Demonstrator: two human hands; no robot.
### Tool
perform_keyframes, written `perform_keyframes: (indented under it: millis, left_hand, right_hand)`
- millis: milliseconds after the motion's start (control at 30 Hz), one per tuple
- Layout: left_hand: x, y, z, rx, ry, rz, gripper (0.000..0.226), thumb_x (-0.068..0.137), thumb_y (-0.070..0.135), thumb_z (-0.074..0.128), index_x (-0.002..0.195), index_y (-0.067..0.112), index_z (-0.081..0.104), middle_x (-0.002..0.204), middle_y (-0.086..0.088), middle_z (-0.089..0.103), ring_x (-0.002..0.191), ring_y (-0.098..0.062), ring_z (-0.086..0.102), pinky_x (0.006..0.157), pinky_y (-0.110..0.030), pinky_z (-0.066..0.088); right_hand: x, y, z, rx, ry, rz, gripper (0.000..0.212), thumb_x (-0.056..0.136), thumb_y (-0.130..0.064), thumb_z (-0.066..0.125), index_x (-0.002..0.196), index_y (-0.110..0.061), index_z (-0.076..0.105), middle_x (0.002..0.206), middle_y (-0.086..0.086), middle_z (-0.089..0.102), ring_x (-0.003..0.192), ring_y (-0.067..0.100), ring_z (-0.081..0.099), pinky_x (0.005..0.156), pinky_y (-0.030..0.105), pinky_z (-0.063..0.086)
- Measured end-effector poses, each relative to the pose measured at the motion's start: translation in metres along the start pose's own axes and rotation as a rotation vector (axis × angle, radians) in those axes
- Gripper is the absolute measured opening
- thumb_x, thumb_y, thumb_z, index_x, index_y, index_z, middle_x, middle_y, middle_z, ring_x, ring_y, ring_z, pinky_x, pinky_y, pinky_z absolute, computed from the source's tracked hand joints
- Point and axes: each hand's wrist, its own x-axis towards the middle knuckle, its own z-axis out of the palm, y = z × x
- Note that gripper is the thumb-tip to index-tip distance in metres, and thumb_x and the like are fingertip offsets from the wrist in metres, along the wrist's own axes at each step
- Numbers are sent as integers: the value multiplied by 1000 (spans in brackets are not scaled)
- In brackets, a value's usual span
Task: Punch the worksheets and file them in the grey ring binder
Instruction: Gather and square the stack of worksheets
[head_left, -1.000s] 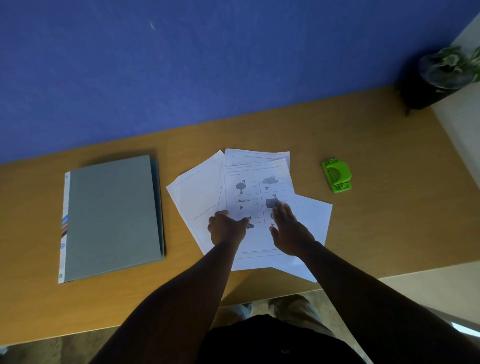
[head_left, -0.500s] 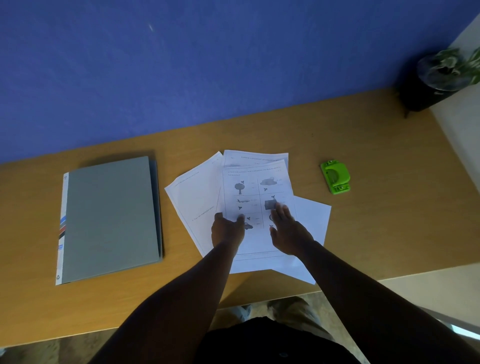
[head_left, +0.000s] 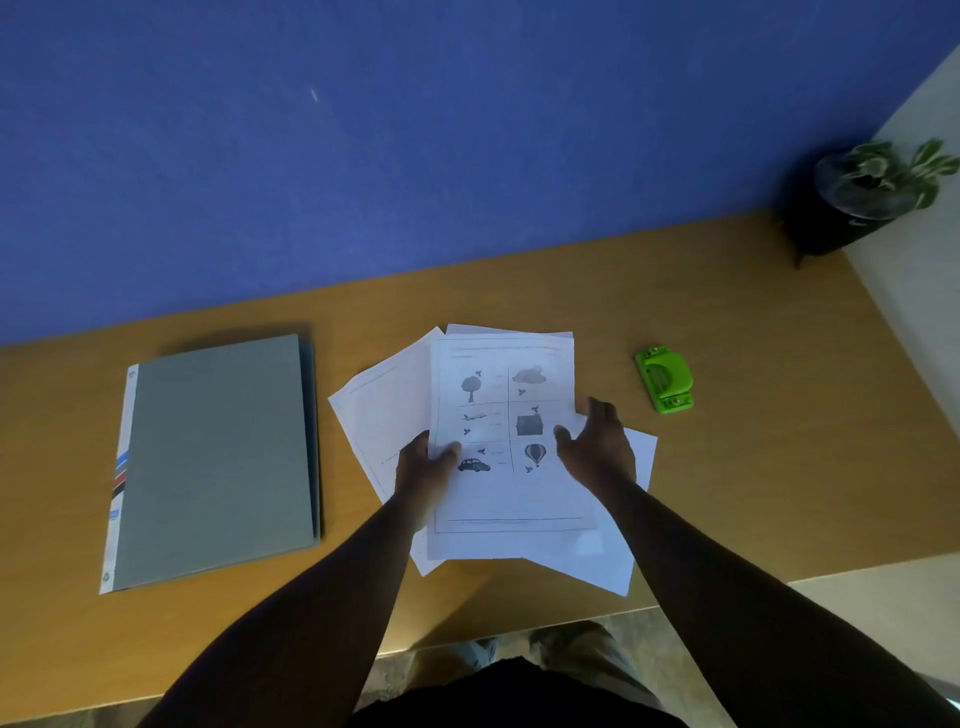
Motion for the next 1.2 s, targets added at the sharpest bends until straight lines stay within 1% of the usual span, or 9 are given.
perform_keyframes:
  millis: [100, 233, 300, 367, 433, 500, 767, 1000, 1200]
  left_hand:
    - [0, 5, -7, -33, -74, 4, 20, 97, 26, 60, 115, 20, 56, 103, 0, 67, 88, -17, 66, 58, -17, 51]
    - [3, 10, -13, -51, -130, 0, 22, 97, 31, 60, 116, 19, 57, 104, -1, 68, 89, -18, 66, 59, -19, 51]
    - [6, 11, -14, -72, -112, -18, 25, 97, 38, 58, 114, 19, 59, 105, -1, 68, 92, -17, 66, 64, -22, 53]
    - [13, 8, -15, -81, -56, -60, 24, 97, 44, 56, 107, 22, 61, 104, -1, 68, 95, -21, 65, 76, -31, 58]
    - [18, 4, -14, -69, 42, -82, 20, 97, 41, 58, 100, 22, 62, 108, -2, 69, 97, -21, 65, 87, -35, 57]
    - [20, -1, -11, 90, 149, -44, 21, 97, 35, 59, 107, 18, 64, 118, -1, 68, 101, -16, 63, 93, -33, 54]
    - [20, -4, 10, 446, 334, -8, 68, 77, 51, 77, 129, 18, 49, 132, -7, 53, 113, -24, 54, 92, -44, 54]
    - [24, 7, 31, 652, 336, -67, 88, 74, 59, 75, 139, 14, 35, 142, -12, 36, 125, -27, 41, 99, -41, 46]
    - [30, 14, 33, 524, 326, -90, 92, 70, 45, 85, 138, 12, 33, 138, -14, 36, 121, -30, 44, 97, -42, 50]
  right_hand:
    - [12, 1, -4, 192, -92, 110, 51, 86, -35, 66, 129, -10, 53, 126, 4, 61, 114, 27, 59, 90, 34, 48]
    - [19, 10, -5, 510, -196, 212, 26, 80, -27, 72, 103, -15, 69, 101, 4, 72, 89, 22, 68, 75, 34, 56]
    - [18, 13, -8, 559, -181, 223, 4, 82, -20, 69, 85, -17, 69, 88, 4, 71, 79, 21, 64, 69, 32, 52]
    - [18, 15, -14, 554, -130, 231, 8, 83, -18, 67, 74, -17, 66, 75, 0, 65, 72, 20, 58, 63, 28, 46]
    - [20, 21, -20, 543, -74, 259, 7, 83, -18, 65, 76, -15, 66, 73, 0, 64, 69, 20, 57, 61, 26, 44]
    - [24, 29, -27, 523, -32, 279, 6, 84, -19, 64, 83, -15, 68, 77, 2, 66, 72, 22, 59, 63, 27, 47]
    - [35, 54, -48, 453, 14, 327, 16, 86, -18, 61, 100, -15, 70, 89, 7, 69, 78, 27, 63, 69, 32, 51]
    - [29, 57, -47, 447, 6, 345, 15, 89, -16, 57, 99, -18, 67, 89, 4, 66, 72, 21, 60, 57, 23, 45]
    - [28, 59, -44, 447, 3, 339, 16, 89, -15, 57, 100, -17, 68, 91, 6, 68, 79, 27, 63, 66, 27, 47]
